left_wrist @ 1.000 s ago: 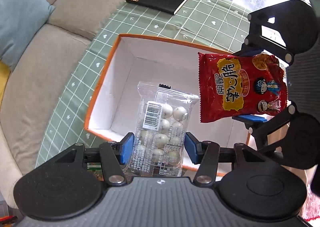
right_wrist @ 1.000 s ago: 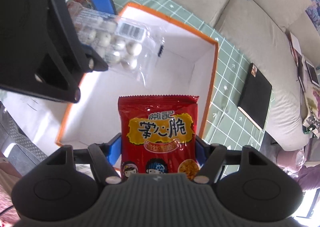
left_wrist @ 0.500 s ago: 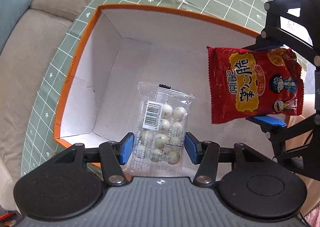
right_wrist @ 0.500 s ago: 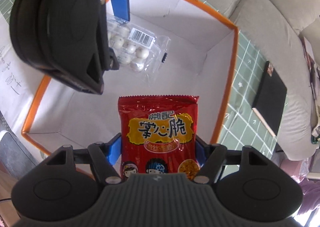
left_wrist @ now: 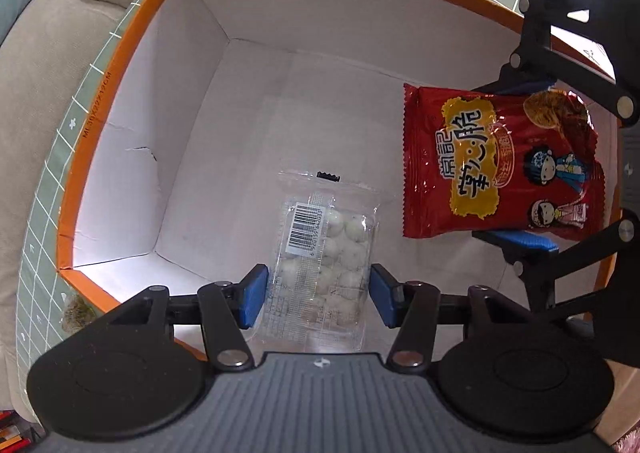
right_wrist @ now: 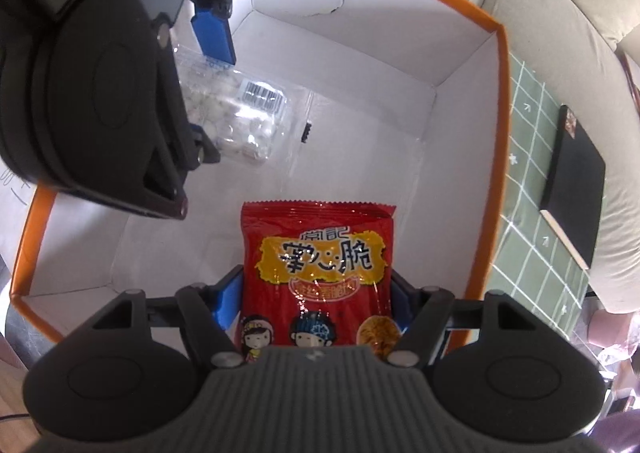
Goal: Organize snacks
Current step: 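Carry both packets over the orange box and open both tools to drop them, then withdraw both tools from the box back toward the remaining snacks, then grasp the white packet with the left tool while the right tool grasps the Mimi bag, then carry both packets into the orange box and open both tools to release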
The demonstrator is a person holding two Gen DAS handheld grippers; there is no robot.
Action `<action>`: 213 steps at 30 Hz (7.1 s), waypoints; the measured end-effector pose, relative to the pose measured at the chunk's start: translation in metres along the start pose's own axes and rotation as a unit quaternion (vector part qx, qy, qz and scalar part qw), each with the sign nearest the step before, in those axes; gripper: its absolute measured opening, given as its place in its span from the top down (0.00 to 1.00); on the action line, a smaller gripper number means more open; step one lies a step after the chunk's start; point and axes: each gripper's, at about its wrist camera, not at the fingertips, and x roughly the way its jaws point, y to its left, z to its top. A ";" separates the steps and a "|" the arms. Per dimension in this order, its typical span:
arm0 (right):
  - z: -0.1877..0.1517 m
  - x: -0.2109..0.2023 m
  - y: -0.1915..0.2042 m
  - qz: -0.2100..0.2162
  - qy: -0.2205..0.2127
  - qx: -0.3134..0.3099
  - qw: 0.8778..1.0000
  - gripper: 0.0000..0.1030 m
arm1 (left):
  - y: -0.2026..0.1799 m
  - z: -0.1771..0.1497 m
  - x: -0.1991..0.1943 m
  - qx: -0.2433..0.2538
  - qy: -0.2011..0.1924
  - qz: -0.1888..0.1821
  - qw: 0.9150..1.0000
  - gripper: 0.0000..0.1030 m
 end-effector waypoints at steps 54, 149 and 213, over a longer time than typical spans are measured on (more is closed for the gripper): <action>0.039 -0.096 0.067 -0.003 -0.129 0.079 0.988 0.17 | 0.075 -0.163 -0.117 -0.146 -0.153 0.032 0.977 0.19; 0.085 0.048 0.213 0.019 -0.136 0.151 0.979 0.40 | 0.076 -0.355 0.036 -0.420 -0.168 0.041 0.891 0.16; 0.066 -0.034 0.181 0.063 -0.107 0.028 0.992 0.51 | 0.061 -0.310 -0.061 -0.235 -0.096 0.011 0.967 0.48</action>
